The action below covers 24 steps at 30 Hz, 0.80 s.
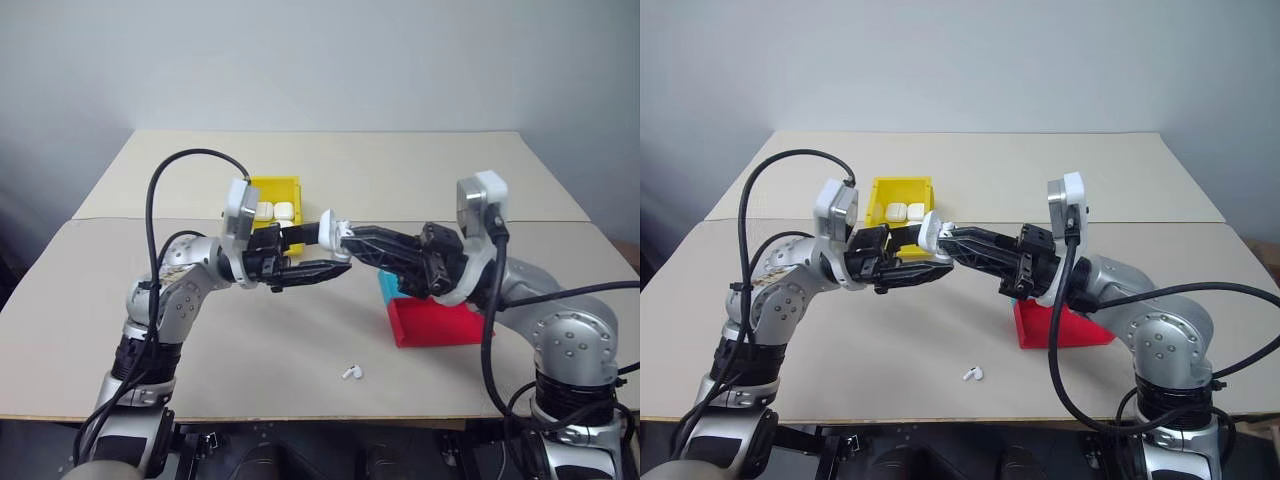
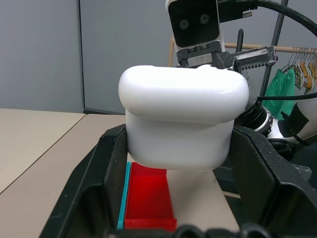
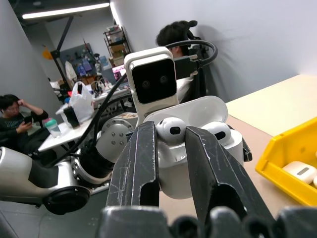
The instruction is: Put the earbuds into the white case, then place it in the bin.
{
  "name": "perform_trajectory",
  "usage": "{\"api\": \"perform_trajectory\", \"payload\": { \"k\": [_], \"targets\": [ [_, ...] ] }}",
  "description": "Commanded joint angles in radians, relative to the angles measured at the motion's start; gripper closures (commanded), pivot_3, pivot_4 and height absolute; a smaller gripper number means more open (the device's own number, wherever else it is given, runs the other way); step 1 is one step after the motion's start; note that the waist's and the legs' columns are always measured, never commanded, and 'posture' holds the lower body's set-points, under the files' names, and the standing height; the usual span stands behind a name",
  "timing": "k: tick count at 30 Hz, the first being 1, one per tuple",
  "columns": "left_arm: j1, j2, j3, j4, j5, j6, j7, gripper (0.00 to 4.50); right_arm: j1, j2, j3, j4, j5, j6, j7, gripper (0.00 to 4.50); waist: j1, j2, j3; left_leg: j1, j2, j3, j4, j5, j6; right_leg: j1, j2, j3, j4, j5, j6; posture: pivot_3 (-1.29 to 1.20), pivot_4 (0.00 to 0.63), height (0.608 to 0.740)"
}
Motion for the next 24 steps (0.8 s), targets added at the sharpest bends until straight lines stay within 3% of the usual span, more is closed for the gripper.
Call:
{"api": "perform_trajectory", "payload": {
  "k": [1, 6, 21, 24],
  "targets": [
    [-0.007, 0.0, 0.03, -0.027, -0.016, -0.017, -0.008, 1.73, 0.007, -0.022, 0.013, -0.023, -0.018, -0.024, 0.019, 3.54, 0.0, 0.0, 0.0, 0.0, 0.0, 0.0, 0.0, 0.0, 0.0, 0.0, 0.0, 0.0, 0.0, 0.0, 0.0, 0.0, 0.15, 0.74],
    [-0.009, 0.0, 0.031, -0.022, -0.014, -0.021, -0.009, 1.73, 0.003, -0.042, 0.027, -0.028, -0.028, -0.033, 0.026, 1.87, 0.0, 0.0, 0.0, 0.0, 0.0, 0.0, 0.0, 0.0, 0.0, 0.0, 0.0, 0.0, 0.0, 0.0, 0.0, 0.0, 0.15, 0.74],
    [0.006, -0.011, 0.021, -0.02, 0.006, -0.028, 0.004, 1.73, 0.026, -0.148, -0.081, -0.069, 0.133, -0.038, 0.046, 1.87, 0.001, 0.0, 0.0, 0.0, 0.0, 0.0, 0.0, 0.0, 0.0, 0.0, 0.0, 0.0, 0.0, 0.0, 0.0, 0.0, 0.15, 0.74],
    [0.001, -0.025, 0.004, -0.005, 0.035, -0.034, 0.019, 1.73, -0.02, -0.176, -0.083, -0.059, 0.107, -0.055, 0.042, 2.77, -0.001, 0.0, 0.0, 0.0, 0.0, 0.0, 0.0, 0.0, 0.0, 0.0, 0.0, 0.0, 0.0, 0.0, 0.0, 0.0, 0.15, 0.74]
  ]
}}
